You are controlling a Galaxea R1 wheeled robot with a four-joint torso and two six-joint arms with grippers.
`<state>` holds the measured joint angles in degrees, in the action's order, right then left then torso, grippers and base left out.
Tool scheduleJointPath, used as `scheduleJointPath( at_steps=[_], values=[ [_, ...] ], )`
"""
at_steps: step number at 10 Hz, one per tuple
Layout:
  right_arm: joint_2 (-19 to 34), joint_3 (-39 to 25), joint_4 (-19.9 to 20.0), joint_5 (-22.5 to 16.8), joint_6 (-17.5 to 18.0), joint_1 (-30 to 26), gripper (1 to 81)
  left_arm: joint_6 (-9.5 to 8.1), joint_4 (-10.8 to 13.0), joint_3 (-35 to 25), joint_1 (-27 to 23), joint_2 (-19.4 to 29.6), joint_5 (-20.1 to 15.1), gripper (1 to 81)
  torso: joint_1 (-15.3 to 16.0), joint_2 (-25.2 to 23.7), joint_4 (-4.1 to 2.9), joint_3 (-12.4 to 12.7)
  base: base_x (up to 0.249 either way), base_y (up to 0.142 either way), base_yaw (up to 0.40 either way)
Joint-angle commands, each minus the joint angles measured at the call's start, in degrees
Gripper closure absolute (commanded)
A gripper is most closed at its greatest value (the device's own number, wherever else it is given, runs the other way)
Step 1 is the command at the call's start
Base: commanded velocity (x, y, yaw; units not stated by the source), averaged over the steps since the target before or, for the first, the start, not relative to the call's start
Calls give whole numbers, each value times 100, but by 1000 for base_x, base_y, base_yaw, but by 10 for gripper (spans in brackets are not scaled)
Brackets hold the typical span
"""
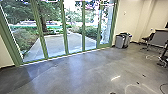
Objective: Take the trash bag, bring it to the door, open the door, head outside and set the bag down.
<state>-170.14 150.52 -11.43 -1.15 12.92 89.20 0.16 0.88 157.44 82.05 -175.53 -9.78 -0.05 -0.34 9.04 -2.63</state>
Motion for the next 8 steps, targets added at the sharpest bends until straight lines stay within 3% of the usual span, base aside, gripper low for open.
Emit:
scheduleJointPath(
  at_steps=[1, 5, 8],
  values=[
    [-22, -15, -43, -325, -27, -222, 10, 37, 35, -12, -326, 0, -358, 811, 5, 0, 0, 0, 0, 0, -324],
    [-22, -15, -43, -325, -27, -231, 10, 37, 35, -12, -326, 0, -367, 811, 5, 0, 0, 0, 0, 0, -232],
    [-22, -15, -43, -325, -27, -222, 10, 28, 26, -12, -317, 0, -358, 811, 5, 0, 0, 0, 0, 0, -80]
  ],
)
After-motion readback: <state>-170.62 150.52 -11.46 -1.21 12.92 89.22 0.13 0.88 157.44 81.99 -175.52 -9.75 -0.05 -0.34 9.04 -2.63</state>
